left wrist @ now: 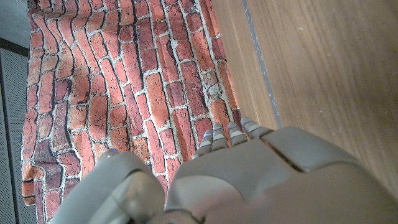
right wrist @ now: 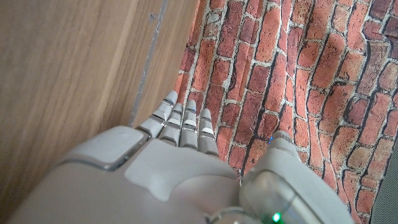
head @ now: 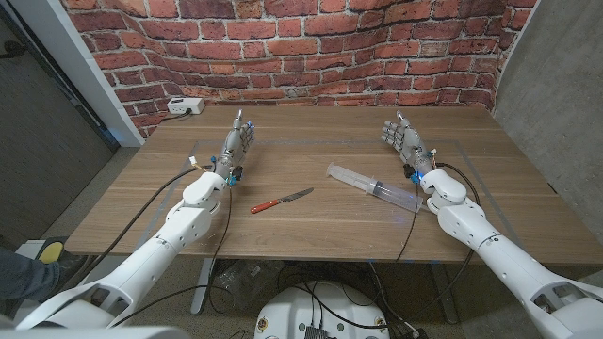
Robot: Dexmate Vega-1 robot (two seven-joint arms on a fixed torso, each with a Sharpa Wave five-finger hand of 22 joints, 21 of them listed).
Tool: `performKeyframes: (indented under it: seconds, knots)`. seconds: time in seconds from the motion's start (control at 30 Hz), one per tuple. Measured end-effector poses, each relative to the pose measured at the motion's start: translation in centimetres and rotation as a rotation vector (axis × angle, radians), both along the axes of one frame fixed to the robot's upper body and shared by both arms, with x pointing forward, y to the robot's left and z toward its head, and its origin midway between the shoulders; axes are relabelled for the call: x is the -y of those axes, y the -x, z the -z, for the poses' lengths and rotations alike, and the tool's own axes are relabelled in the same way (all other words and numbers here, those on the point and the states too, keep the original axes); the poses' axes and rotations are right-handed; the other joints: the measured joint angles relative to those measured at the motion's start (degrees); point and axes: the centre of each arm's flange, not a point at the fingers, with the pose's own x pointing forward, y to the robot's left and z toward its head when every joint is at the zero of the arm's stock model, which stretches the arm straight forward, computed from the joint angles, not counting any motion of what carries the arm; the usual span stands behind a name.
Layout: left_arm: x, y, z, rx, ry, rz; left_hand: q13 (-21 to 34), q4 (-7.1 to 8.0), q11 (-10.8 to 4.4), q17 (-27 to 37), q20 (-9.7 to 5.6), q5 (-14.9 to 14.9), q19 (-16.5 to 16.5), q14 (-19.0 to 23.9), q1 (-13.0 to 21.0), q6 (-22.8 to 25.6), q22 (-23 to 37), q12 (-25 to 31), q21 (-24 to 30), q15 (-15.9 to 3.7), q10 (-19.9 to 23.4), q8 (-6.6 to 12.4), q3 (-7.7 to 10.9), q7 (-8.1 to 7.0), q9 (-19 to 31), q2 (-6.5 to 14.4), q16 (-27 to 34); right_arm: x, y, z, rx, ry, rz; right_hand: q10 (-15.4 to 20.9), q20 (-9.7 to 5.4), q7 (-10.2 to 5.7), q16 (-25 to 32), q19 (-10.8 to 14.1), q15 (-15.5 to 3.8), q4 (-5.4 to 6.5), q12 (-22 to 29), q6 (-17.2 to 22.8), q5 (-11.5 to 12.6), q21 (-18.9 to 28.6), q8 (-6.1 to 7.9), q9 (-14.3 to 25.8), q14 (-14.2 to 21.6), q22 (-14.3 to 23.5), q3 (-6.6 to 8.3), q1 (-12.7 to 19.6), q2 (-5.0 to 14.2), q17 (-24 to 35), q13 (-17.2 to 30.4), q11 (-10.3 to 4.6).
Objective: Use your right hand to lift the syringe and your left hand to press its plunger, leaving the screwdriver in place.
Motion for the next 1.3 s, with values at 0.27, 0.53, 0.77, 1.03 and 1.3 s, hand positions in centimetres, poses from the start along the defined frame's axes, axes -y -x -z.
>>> performKeyframes:
  seconds: [0.27, 0.53, 0.77, 1.03, 1.3]
  knots:
    - [0.0, 1.0, -0.2, 0.013, 0.008, -0.002, 0.00, 0.00, 0.22, 0.00, 0.00, 0.00, 0.00, 0.00, 0.21, 0.00, 0.00, 0.00, 0.00, 0.00, 0.22, 0.00, 0.00, 0.00, 0.00, 0.21, 0.00, 0.2, 0.9, 0.2, 0.034, -0.001, 0.004, 0.20, -0.01, 0.00, 0.00, 0.41, 0.10, 0.00, 0.22, 0.00, 0.00, 0.00, 0.00, 0.00, 0.69, 0.00, 0.00, 0.00, 0.00, 0.00, 0.00, -0.19]
    - [-0.1, 1.9, -0.5, 0.023, -0.005, -0.008, -0.01, -0.01, 0.41, 0.00, 0.00, 0.00, 0.00, 0.00, 0.61, 0.23, -0.01, 0.00, 0.00, 0.00, 0.42, 0.00, 0.00, 0.20, 0.00, 0.62, 0.00, 0.7, 2.3, 0.7, 0.064, 0.000, 0.023, 0.81, 0.10, -1.23, 0.00, 1.12, -0.12, -0.02, 0.22, 3.07, 0.00, 0.00, 1.07, 0.26, 1.32, -0.01, -0.02, 0.23, -0.23, -0.01, -0.01, -0.20]
    - [-0.3, 2.7, -0.7, 0.029, -0.028, -0.015, -0.01, -0.04, 0.56, 0.00, 1.03, 0.00, 1.29, 2.59, 1.35, 2.18, -0.01, 1.10, 0.84, 0.11, 3.07, 0.64, -0.04, 0.08, -0.01, 1.36, 0.67, 1.2, 3.7, 0.8, 0.095, 0.012, 0.045, 1.03, -0.21, -0.91, 0.00, 1.43, -0.40, -0.40, 0.22, 1.67, 0.00, -0.50, 0.61, 0.26, 1.61, -0.01, 0.06, 0.22, -0.23, -0.16, -0.03, -0.42]
    - [-0.4, 3.1, -0.6, 0.033, -0.049, -0.020, -0.02, -0.43, 0.51, -0.01, 1.33, -0.01, 2.60, 3.72, 2.20, 3.33, -0.01, 1.54, 1.28, 0.20, 4.42, 1.04, 0.08, 0.37, -0.01, 1.58, 0.67, 1.5, 5.2, 1.3, 0.116, 0.031, 0.058, 1.22, 0.00, -0.73, 0.05, 1.64, -0.40, -0.40, 0.22, 1.49, -0.01, -0.50, 0.37, 0.54, 1.61, -0.01, 0.06, 0.45, -0.45, -0.16, -0.16, -0.61]
    - [-0.5, 3.3, -0.6, 0.036, -0.085, -0.022, -0.02, -0.42, 0.50, -0.01, 1.33, -0.01, 2.59, 3.92, 2.56, 3.32, -0.02, 1.54, 1.28, -0.01, 4.41, 1.03, 0.08, 0.37, -0.02, 1.94, 0.67, 1.5, 6.6, 1.8, 0.129, 0.045, 0.062, 1.22, -0.20, -0.42, 0.05, 1.84, -0.40, -0.79, 0.22, 1.19, -0.01, -0.50, 0.37, 0.36, 1.61, -0.02, 0.16, 0.45, -0.45, -0.15, -0.16, -0.60]
